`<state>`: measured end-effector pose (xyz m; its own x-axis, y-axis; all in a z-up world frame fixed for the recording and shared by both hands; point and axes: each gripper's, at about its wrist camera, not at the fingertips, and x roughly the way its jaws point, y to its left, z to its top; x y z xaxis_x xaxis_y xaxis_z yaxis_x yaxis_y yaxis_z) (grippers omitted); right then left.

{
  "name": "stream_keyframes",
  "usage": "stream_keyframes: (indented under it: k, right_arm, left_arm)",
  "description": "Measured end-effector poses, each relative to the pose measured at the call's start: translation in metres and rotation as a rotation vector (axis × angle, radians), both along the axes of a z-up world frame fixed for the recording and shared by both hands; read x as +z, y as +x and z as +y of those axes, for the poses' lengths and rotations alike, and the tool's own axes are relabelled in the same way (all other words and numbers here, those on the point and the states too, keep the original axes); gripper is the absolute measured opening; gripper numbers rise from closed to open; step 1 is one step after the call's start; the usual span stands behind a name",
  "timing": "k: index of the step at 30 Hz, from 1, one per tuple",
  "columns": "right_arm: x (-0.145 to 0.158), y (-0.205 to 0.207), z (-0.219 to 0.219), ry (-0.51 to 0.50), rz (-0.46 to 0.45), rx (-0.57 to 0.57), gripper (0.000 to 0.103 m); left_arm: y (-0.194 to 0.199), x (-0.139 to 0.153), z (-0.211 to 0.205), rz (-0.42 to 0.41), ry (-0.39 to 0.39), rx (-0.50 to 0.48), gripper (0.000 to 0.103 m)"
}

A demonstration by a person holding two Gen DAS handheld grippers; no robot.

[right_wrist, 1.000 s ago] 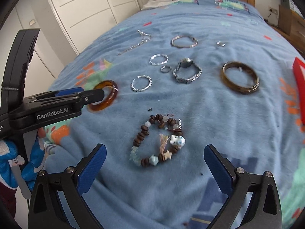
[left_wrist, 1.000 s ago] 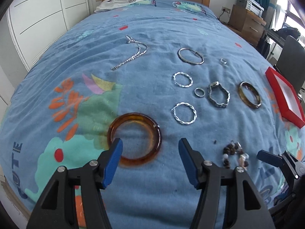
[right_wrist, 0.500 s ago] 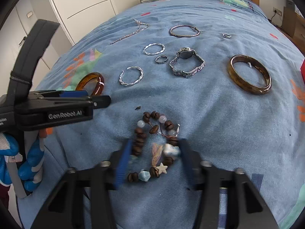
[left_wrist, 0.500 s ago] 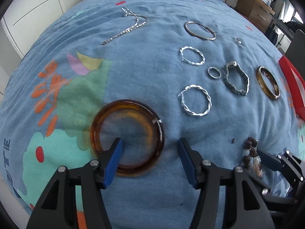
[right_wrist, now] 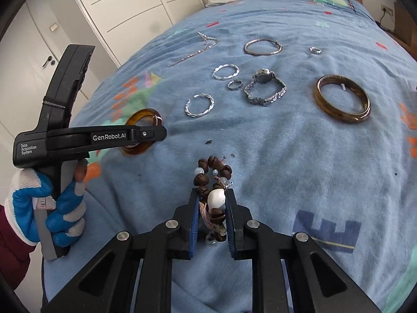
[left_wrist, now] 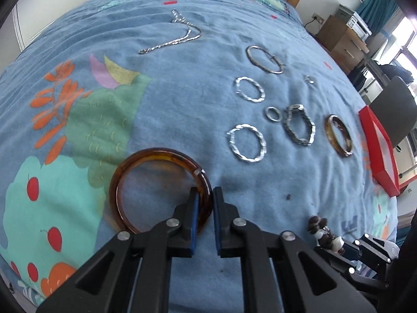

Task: Organize jewelry
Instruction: 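Carry the amber bangle and beaded bracelet with both grippers into the red box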

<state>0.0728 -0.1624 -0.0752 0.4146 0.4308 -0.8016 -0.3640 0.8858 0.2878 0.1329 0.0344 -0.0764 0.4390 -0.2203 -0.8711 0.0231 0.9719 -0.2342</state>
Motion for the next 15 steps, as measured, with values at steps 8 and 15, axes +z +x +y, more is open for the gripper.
stream_keyframes:
  k: [8,15]
  right_arm:
    - [0.027,-0.019,-0.014,0.024,-0.053,-0.017,0.018]
    - [0.060,-0.043,-0.039,0.052,-0.111,-0.057,0.018]
  left_arm:
    - [-0.033,0.029,-0.021,-0.056,-0.045,-0.049,0.009]
    - [-0.055,0.069,-0.068,-0.118,-0.080,-0.144,0.009]
